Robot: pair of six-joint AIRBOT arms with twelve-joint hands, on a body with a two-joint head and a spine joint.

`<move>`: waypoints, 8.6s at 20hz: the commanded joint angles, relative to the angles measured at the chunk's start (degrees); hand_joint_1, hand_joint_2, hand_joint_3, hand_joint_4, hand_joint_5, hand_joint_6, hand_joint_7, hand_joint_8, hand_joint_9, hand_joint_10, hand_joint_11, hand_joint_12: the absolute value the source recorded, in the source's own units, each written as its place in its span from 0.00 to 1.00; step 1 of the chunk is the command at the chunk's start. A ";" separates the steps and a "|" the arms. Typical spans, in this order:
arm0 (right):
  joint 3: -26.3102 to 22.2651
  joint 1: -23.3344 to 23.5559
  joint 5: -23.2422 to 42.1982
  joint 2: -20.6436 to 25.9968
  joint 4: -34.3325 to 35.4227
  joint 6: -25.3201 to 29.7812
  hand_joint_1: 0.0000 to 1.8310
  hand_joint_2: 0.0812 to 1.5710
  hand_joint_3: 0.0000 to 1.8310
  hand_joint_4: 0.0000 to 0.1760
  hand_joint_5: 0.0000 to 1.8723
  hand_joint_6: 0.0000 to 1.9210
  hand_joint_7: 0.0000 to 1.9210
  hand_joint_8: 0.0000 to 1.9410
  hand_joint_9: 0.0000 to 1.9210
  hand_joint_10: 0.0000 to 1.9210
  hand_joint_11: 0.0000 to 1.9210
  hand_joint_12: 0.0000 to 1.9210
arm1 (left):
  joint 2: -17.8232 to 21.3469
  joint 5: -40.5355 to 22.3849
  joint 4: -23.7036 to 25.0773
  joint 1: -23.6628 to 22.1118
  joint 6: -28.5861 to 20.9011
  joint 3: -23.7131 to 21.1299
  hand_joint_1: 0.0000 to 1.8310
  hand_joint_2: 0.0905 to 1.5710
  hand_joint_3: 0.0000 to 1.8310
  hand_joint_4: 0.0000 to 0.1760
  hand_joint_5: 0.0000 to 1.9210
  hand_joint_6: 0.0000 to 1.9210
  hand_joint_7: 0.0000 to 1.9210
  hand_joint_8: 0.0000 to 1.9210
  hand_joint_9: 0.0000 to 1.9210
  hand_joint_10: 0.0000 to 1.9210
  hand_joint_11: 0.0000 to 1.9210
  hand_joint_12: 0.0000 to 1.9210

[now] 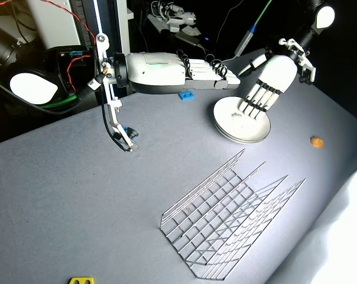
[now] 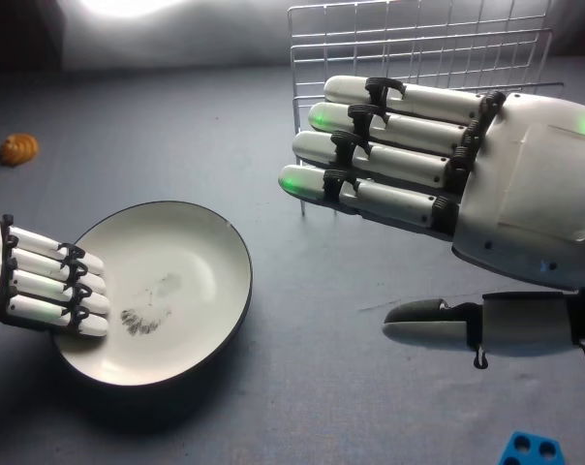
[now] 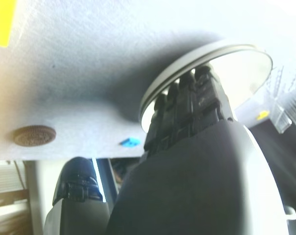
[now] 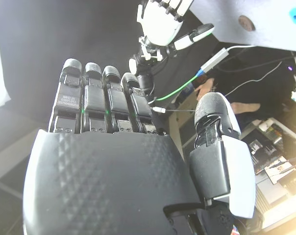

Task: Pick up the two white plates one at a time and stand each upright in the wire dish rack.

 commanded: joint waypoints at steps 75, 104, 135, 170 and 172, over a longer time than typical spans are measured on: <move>1.84 2.87 9.11 0.74 -7.81 10.94 0.00 0.78 0.00 0.00 0.00 0.00 0.00 0.00 0.00 0.00 0.00 0.00 | -2.22 3.49 -1.24 -3.27 -4.12 -9.73 0.00 0.69 0.00 0.00 0.03 0.00 0.02 0.00 0.00 0.00 0.00 0.00; 1.52 2.70 11.15 0.71 -7.86 9.97 0.71 0.74 0.00 0.00 0.04 0.00 0.00 0.00 0.00 0.00 0.02 0.01 | -2.22 3.62 -1.24 -3.24 -4.11 -9.69 0.00 0.68 0.00 0.00 0.03 0.00 0.01 0.00 0.00 0.00 0.00 0.00; 1.55 2.66 11.36 0.30 -8.51 8.19 0.66 0.66 0.00 0.00 0.00 0.00 0.00 0.00 0.00 0.00 0.00 0.00 | -2.23 3.67 -1.25 -3.37 -4.12 -9.71 0.00 0.69 0.00 0.00 0.05 0.00 0.02 0.00 0.01 0.00 0.00 0.00; 21.37 5.44 -6.50 -28.02 0.12 -1.97 0.57 0.70 0.00 0.00 0.10 0.00 0.08 0.01 0.07 0.01 0.00 0.24 | -2.60 3.67 -1.24 -3.50 -4.12 -9.43 0.00 0.69 0.00 0.00 0.05 0.00 0.03 0.00 0.01 0.00 0.00 0.00; 21.79 5.46 -6.49 -28.91 0.40 -2.14 0.54 0.70 0.00 0.00 0.11 0.00 0.10 0.00 0.08 0.01 0.00 0.25 | -2.62 3.67 -1.23 -3.53 -4.13 -9.41 0.00 0.69 0.00 0.00 0.06 0.00 0.03 0.00 0.02 0.00 0.01 0.00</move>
